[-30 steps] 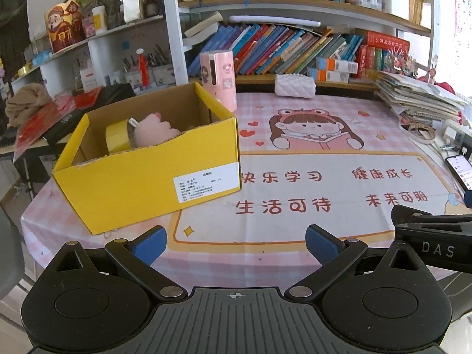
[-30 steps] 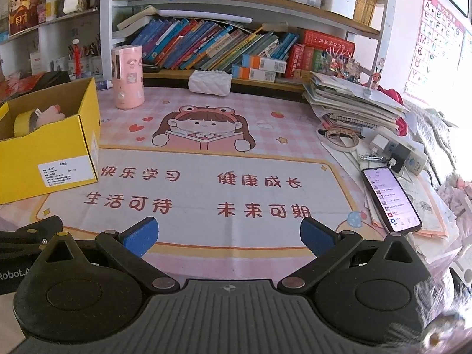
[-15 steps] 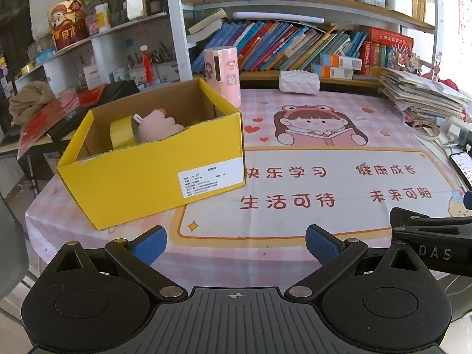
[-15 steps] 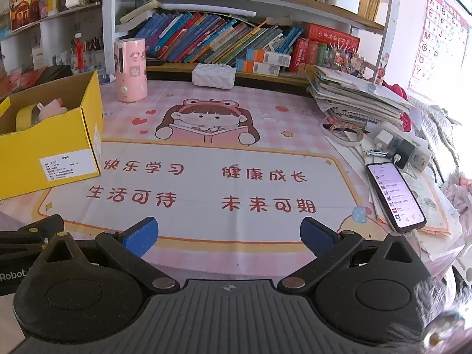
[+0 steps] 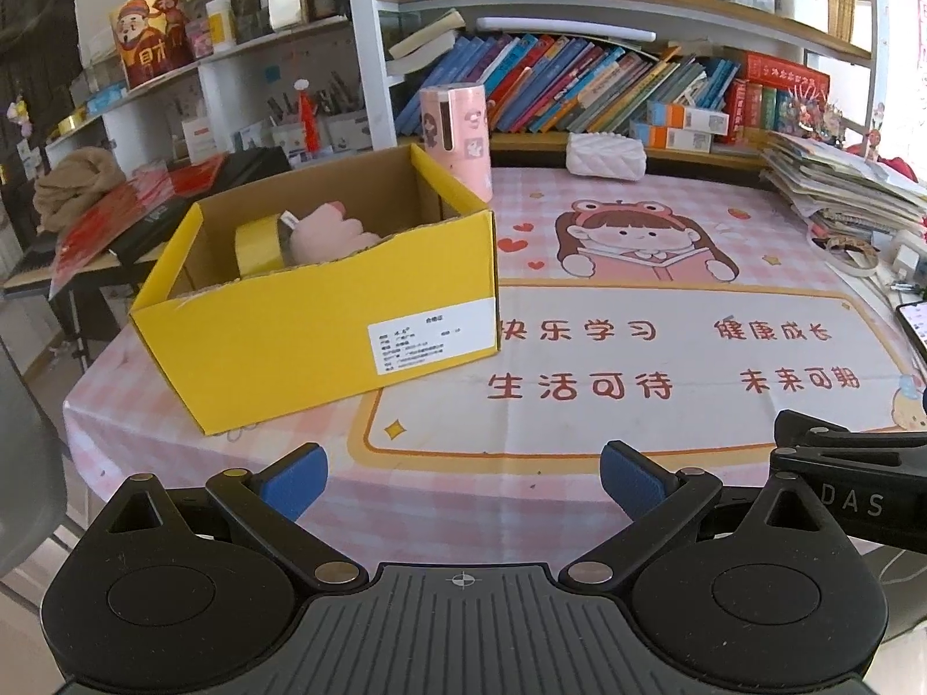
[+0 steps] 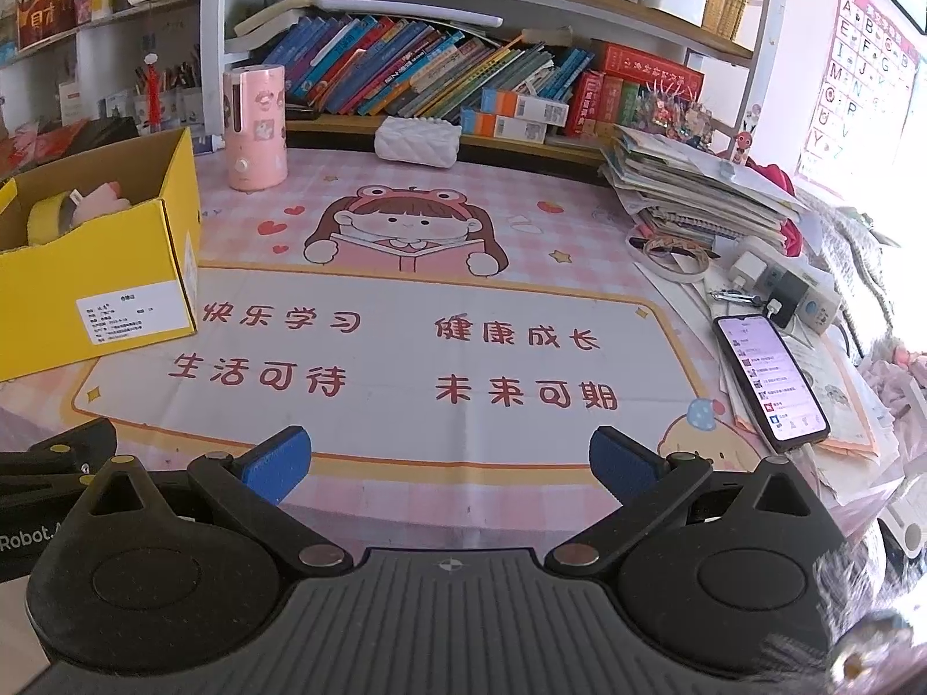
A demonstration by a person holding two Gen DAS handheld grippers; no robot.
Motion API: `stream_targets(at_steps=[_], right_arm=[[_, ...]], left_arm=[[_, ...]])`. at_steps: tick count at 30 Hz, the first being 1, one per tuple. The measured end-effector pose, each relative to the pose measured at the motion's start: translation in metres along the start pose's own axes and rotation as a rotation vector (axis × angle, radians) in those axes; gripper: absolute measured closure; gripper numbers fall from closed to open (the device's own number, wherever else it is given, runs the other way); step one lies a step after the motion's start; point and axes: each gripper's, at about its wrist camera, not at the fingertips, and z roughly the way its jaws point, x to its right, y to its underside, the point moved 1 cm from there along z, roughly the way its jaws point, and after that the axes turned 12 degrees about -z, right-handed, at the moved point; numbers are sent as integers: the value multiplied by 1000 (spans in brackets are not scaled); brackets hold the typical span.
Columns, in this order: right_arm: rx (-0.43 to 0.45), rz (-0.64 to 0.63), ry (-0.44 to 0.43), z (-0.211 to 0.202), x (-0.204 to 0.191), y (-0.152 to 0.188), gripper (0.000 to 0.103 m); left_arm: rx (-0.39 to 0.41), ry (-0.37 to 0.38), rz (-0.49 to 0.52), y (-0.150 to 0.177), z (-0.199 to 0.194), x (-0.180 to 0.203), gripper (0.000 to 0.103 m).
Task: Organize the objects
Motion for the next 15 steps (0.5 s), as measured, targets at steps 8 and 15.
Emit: stream_targets(at_steps=[8,15], right_arm=[[-12,2,13,1,-3,-1,0],[-12,3,22,1,-4,-2,0]], left_arm=[[0,-13,-5,-1,1,0,2],[-2,-14,-8,-1,1,0,2]])
